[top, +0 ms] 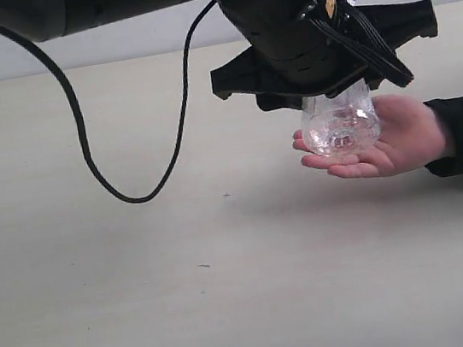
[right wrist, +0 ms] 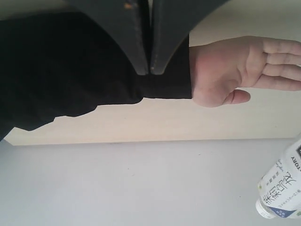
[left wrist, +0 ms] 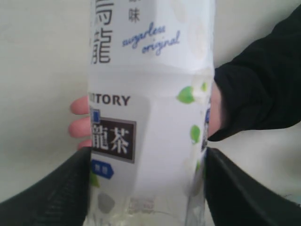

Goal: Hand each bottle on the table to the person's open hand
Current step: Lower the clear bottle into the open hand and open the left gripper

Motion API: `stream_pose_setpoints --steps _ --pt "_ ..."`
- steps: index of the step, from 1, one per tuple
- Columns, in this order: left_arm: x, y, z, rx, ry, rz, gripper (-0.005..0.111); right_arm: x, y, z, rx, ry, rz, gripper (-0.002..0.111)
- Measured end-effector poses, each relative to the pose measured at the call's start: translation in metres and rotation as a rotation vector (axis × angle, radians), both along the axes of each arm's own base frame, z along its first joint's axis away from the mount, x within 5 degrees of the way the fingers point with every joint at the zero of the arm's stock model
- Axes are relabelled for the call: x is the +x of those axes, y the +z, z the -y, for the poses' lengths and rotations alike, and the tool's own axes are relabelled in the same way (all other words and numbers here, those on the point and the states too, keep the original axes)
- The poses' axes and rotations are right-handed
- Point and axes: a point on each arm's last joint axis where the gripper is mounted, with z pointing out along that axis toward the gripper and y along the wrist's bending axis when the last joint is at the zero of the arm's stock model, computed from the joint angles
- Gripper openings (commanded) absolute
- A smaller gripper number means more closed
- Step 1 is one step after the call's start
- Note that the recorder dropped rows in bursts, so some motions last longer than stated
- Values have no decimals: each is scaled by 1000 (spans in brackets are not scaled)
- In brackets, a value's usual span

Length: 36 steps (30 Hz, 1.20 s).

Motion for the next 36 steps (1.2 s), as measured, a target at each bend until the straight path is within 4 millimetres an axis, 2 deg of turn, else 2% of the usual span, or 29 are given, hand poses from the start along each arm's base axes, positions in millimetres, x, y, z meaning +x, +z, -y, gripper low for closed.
stream_pose_setpoints --steps 4,12,16,21,28,30,34,36 --pt "2 -4 5 -49 38 -20 0 0 0 0 0 0 0 0" --pt "4 -46 30 -155 81 -163 0 0 0 0 0 0 0 0" --pt "6 -62 36 -169 88 -181 0 0 0 0 0 0 0 0" --pt "7 -70 39 -174 95 -197 0 0 0 0 0 0 0 0" --pt "6 -71 41 -190 100 -215 2 0 0 0 0 0 0 0" --pt "5 -71 41 -189 91 -215 16 0 0 0 0 0 0 0" --pt "5 -70 41 -184 74 -208 60 0 0 0 0 0 0 0" --pt "5 -70 41 -179 61 -201 78 0 0 0 0 0 0 0"
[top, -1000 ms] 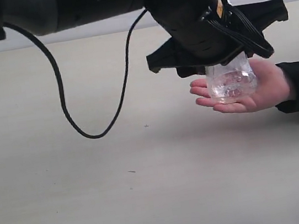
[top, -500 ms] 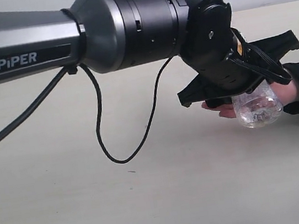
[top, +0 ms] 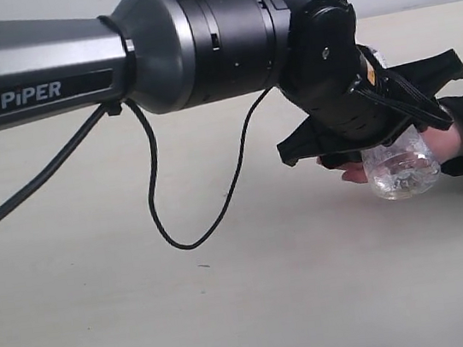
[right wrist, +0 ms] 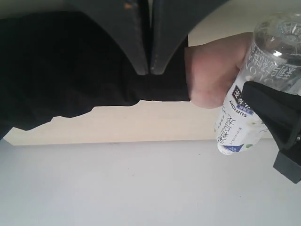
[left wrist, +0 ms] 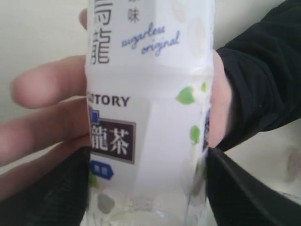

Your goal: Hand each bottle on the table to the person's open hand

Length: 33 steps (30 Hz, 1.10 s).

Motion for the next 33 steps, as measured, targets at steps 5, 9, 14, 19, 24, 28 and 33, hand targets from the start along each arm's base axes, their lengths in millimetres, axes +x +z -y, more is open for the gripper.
stream_pose_setpoints --steps 5,9,14,19,24,28,33 --pt "-1 0 1 8 -36 21 96 0 0 0 0 0 0 0" --pt "-1 0 1 18 -65 41 96 0 0 0 0 0 0 0" --pt "-1 2 0 19 -73 46 96 0 0 0 0 0 0 0" --pt "-4 19 -5 15 -88 69 96 0 0 0 0 0 0 0" --pt "-9 41 -13 30 -147 113 96 0 0 0 0 0 0 0" --pt "-14 59 -22 56 -217 159 95 0 0 0 0 0 0 0" --pt "-22 81 -37 139 -370 242 95 0 0 0 0 0 0 0"
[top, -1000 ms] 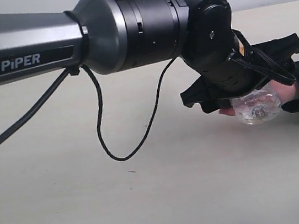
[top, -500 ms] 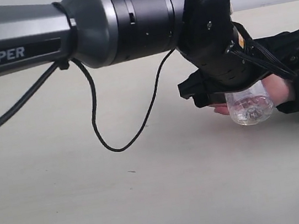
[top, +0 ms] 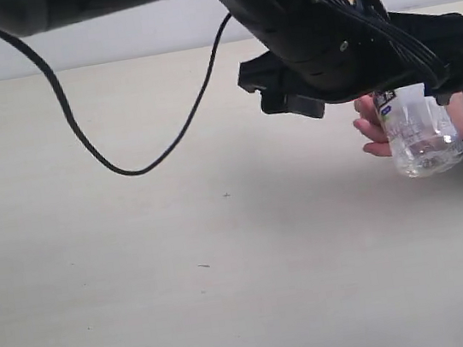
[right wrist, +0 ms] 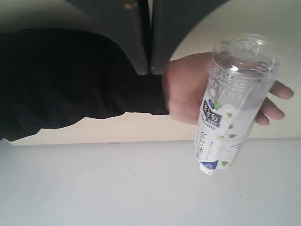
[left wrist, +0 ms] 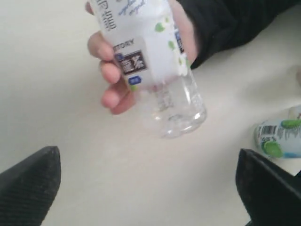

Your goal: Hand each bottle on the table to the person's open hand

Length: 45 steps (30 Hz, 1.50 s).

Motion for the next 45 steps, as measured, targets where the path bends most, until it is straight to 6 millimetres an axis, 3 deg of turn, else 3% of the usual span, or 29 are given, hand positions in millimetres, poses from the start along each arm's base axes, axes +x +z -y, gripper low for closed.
stream_pose_setpoints --steps 4,7,9,12,21,25,29,33,37,45 --pt "-5 15 -15 78 -59 48 94 0 0 0 0 0 0 0" --pt "-7 25 -26 129 -72 84 79 0 0 0 0 0 0 0" --pt "-11 30 -35 144 -83 107 57 0 0 0 0 0 0 0" --pt "-16 36 -48 158 -93 131 3 0 0 0 0 0 0 0" --pt "-29 44 -107 228 -37 272 0 0 0 0 0 0 0 0" --pt "-28 51 -160 126 58 330 0 0 0 0 0 0 0 0" --pt "-36 45 -212 -16 157 422 0 0 0 0 0 0 0 0" --pt "-47 35 -246 -134 222 520 0 0 0 0 0 0 0 0" --pt "-65 27 -270 -209 231 633 0 0 0 0 0 0 0 0" --pt "-97 20 -291 -338 194 793 0 0 0 0 0 0 0 0"
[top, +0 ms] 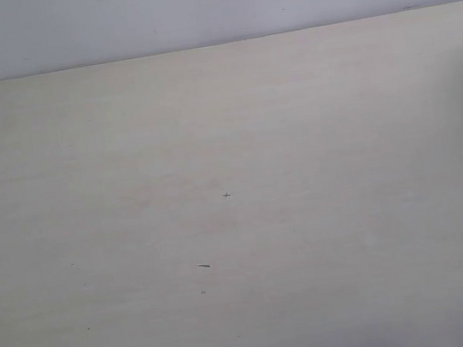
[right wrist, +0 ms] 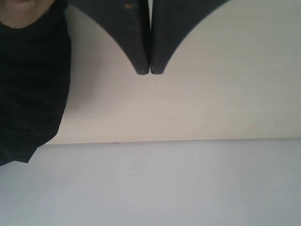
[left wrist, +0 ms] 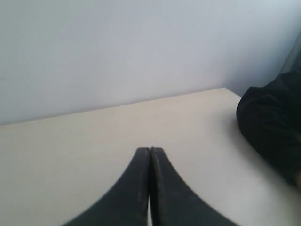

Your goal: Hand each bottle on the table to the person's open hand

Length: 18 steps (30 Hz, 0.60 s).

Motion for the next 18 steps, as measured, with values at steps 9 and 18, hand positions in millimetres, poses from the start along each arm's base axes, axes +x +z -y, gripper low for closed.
stream_pose_setpoints --steps 9,18 --pt "-13 -5 -15 95 31 -16 0 0 0 0 0 0 0 0" --pt "-13 -13 -19 158 56 -87 0 0 0 0 0 0 0 0"
